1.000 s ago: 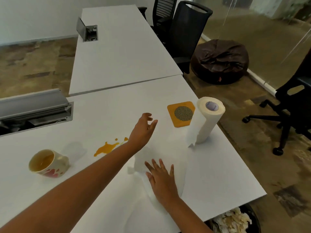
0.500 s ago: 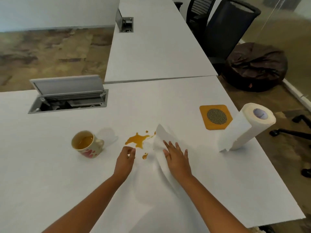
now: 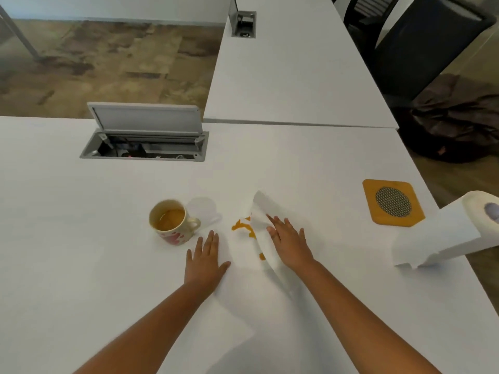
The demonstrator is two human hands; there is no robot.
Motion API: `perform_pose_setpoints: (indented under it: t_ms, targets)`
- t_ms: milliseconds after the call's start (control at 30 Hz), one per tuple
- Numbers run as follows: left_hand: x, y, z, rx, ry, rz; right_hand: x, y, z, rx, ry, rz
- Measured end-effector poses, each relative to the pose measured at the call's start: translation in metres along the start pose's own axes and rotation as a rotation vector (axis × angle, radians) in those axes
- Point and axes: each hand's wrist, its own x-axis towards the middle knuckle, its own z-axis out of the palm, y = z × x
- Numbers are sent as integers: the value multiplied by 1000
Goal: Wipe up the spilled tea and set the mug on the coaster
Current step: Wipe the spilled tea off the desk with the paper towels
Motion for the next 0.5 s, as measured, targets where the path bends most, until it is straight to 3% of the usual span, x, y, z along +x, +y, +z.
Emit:
perform_pose_setpoints:
  t_ms: [200, 367, 500]
  targets:
    - [3, -6, 9, -47, 17, 28, 14, -7, 15, -88, -130, -106]
    - [2, -13, 14, -97, 136, 27, 26, 0, 20, -133, -10, -61]
    - [1, -6, 1, -417, 269, -92, 28, 16, 24, -227, 27, -49]
